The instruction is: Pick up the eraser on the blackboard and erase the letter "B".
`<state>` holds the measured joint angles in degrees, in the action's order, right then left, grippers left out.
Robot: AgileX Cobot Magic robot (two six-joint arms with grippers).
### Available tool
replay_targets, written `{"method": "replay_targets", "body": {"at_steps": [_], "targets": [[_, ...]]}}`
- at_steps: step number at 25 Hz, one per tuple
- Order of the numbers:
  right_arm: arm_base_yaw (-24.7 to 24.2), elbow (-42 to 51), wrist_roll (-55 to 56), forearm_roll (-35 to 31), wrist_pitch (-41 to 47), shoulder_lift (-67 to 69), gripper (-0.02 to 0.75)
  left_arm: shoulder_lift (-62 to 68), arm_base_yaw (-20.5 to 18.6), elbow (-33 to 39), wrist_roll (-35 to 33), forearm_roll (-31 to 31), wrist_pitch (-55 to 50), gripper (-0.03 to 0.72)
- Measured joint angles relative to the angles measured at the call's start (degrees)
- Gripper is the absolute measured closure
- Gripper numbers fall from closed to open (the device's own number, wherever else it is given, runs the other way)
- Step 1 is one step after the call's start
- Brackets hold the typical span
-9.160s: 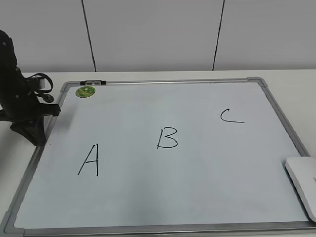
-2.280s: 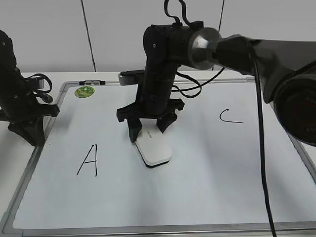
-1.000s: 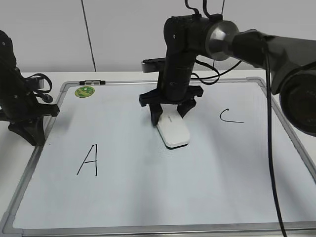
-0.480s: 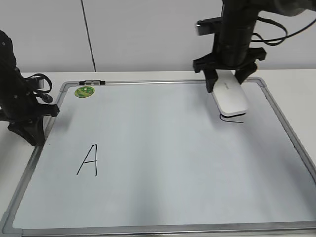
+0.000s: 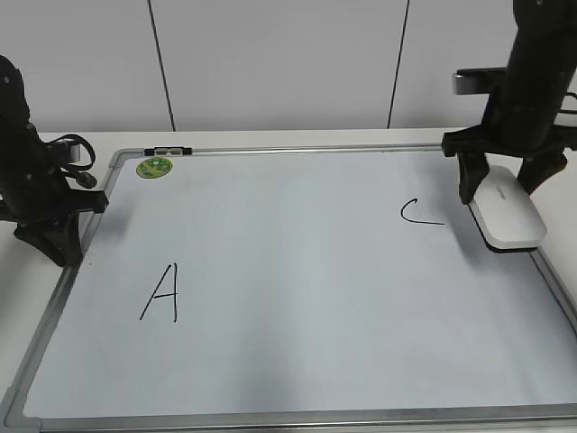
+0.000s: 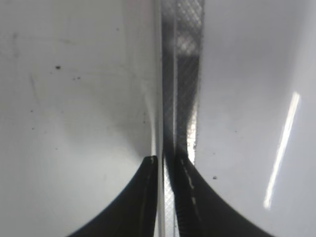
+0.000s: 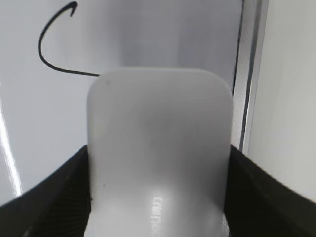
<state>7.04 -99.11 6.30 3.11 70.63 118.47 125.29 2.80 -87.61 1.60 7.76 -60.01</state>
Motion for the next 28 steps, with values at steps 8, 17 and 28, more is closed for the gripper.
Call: {"method": "replay_targets", "body": {"at_steps": [8, 17, 28], "targets": [[-6.66, 2.82, -7.27, -5.13, -0.27, -0.10, 0.213, 0.00, 0.00, 0.00, 0.00, 0.00, 0.00, 0.590], [-7.32, 3.05, -8.33, -4.92, -0.67, 2.52, 0.213, 0.00, 0.00, 0.00, 0.00, 0.00, 0.00, 0.587], [-7.32, 3.08, -8.45, -4.65, -0.67, 2.52, 0.213, 0.00, 0.00, 0.00, 0.00, 0.00, 0.00, 0.586]]}}
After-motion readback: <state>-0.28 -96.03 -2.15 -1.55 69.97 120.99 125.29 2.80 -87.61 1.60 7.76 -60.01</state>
